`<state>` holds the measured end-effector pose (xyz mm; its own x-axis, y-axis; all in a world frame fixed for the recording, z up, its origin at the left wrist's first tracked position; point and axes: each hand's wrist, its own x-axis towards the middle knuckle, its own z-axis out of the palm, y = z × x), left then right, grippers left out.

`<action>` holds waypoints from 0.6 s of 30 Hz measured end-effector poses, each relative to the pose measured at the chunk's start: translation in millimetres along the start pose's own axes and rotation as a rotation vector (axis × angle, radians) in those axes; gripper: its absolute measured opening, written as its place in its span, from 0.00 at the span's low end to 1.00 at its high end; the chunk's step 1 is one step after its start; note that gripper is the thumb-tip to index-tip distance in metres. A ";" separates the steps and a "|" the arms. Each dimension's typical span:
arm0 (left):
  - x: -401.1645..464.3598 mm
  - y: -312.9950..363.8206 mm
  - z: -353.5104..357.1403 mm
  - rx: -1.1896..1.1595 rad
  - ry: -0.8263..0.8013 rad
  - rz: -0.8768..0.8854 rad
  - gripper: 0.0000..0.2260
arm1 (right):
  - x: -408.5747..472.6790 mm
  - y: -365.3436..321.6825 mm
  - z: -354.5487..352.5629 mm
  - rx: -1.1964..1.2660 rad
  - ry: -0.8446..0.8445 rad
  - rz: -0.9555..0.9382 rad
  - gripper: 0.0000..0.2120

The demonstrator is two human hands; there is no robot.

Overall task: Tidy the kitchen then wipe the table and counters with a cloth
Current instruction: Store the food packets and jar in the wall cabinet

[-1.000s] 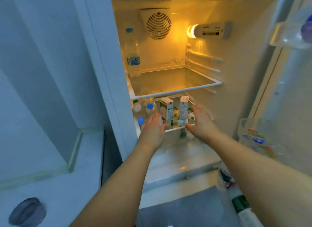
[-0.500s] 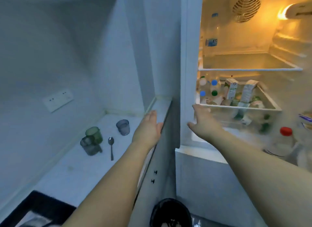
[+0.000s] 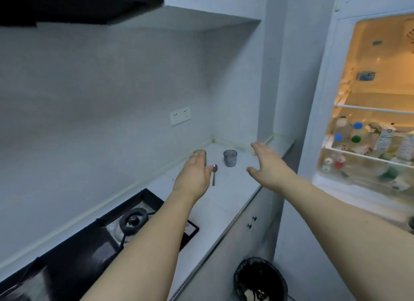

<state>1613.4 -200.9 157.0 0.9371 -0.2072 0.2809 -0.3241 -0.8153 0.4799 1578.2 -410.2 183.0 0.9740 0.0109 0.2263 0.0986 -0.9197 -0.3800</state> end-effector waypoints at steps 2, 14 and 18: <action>-25.1 -3.9 -20.6 0.018 0.015 0.004 0.23 | -20.8 -20.6 -7.5 -0.010 0.002 -0.020 0.34; -135.0 47.2 -133.8 0.097 0.146 -0.008 0.25 | -118.3 -103.7 -118.5 -0.048 0.134 -0.141 0.34; -175.3 90.0 -163.5 0.107 0.220 0.016 0.25 | -161.6 -114.3 -164.9 -0.054 0.201 -0.223 0.34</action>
<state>1398.7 -149.5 286.9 0.8777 -0.1071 0.4671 -0.3118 -0.8678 0.3869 1375.9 -371.6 337.9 0.8691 0.1417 0.4739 0.2891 -0.9229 -0.2543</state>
